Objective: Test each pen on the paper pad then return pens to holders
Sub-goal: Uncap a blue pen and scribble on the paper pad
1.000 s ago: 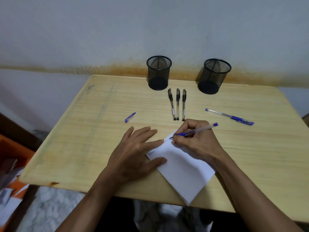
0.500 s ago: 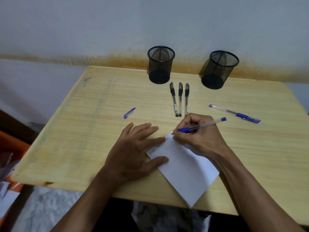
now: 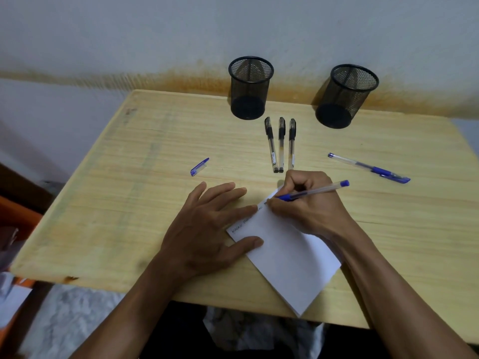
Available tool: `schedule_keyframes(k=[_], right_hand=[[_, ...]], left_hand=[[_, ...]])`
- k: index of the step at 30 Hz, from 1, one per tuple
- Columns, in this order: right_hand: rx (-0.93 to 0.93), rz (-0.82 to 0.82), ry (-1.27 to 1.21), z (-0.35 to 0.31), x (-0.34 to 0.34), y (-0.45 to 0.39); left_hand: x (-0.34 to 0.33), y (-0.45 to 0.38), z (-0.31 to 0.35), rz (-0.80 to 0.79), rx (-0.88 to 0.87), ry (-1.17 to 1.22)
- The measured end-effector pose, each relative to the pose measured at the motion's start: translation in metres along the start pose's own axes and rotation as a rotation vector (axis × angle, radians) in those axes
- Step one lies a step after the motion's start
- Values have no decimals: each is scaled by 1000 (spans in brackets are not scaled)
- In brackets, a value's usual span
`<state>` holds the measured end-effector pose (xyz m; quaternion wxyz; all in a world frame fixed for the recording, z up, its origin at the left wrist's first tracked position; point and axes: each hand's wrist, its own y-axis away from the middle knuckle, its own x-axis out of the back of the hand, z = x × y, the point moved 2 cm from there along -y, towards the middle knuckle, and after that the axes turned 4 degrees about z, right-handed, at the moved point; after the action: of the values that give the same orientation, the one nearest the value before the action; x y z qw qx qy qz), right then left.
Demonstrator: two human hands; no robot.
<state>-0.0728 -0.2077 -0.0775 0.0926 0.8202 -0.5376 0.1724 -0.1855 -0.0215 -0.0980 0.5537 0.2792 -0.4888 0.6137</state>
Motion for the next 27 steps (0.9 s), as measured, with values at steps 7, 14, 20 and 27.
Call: schedule_keyframes(k=[7,14,20,27], right_hand=[[5,-14,38,-4,1,0],[10,23,49,-5,0,-1],[10,62,53,-6,0,0],[8,58,59,-7,0,1]], left_hand=[[1,0,0,16,7,16],[0,0,0,8,8,21],[1,0,1,23,12,32],[0,-1,1,12,15,20]])
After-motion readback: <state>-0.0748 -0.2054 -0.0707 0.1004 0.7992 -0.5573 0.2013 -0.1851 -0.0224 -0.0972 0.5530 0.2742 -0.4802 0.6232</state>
